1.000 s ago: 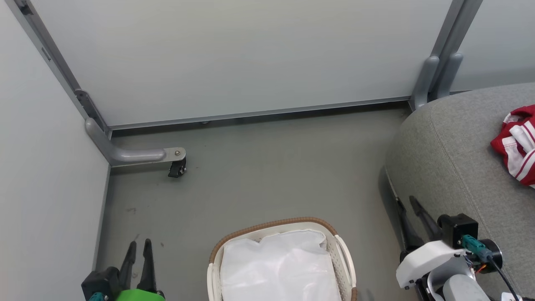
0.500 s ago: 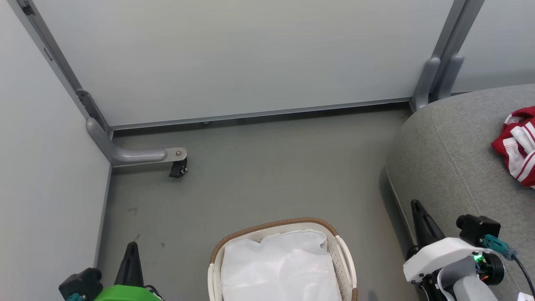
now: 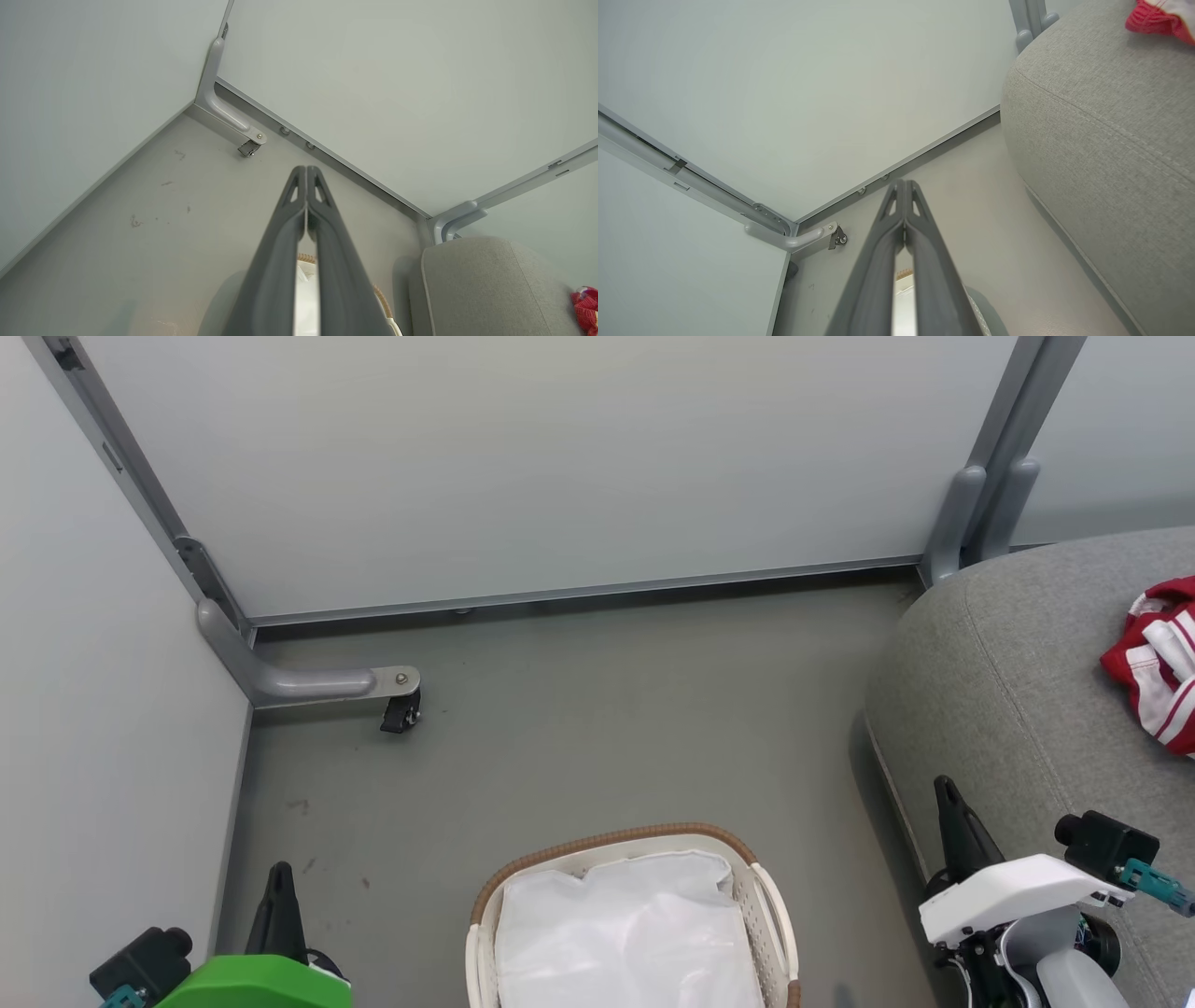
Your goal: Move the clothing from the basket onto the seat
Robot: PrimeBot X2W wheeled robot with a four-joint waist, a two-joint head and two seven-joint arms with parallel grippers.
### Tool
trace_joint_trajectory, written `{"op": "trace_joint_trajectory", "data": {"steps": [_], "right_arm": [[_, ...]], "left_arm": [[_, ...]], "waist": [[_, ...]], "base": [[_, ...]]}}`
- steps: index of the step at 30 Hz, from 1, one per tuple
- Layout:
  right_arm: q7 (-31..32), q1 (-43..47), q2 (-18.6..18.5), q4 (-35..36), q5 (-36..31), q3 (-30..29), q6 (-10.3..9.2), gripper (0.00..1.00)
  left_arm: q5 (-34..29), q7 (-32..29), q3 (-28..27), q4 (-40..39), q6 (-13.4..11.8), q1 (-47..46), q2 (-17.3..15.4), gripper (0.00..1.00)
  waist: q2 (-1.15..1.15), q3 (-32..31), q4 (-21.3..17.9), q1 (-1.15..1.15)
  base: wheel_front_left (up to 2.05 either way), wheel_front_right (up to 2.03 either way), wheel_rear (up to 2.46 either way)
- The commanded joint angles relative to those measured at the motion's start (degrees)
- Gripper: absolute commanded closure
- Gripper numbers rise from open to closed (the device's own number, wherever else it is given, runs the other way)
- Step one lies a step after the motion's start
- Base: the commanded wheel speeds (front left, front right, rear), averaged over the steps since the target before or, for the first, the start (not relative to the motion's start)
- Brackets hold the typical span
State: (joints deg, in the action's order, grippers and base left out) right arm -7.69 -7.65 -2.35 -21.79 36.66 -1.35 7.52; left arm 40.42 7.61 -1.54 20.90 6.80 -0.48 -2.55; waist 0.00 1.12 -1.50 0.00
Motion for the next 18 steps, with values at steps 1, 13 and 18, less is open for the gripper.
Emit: {"op": "trace_joint_trajectory", "data": {"steps": [1,13,18], "right_arm": [[0.49,-0.21,-0.34,1.2,2.17,-0.39,-0.01,1.0],[2.94,0.12,-0.41,2.44,11.71,-1.26,-0.01,1.0],[3.89,0.25,-0.43,2.91,15.44,-1.6,-0.01,1.0]], "left_arm": [[2.17,-0.43,-0.34,-0.99,0.17,-1.65,-0.22,1.0],[11.03,-2.9,-1.22,-2.1,0.3,-2.5,-0.26,1.0],[14.48,-3.86,-1.54,-2.5,0.34,-2.83,-0.28,1.0]], "waist": [[0.0,-0.01,0.02,0.0],[0.0,-0.13,0.21,0.0],[0.0,-0.18,0.28,0.0]], "base": [[0.0,0.0,0.0],[0.0,0.0,0.0],[0.0,0.0,0.0]]}}
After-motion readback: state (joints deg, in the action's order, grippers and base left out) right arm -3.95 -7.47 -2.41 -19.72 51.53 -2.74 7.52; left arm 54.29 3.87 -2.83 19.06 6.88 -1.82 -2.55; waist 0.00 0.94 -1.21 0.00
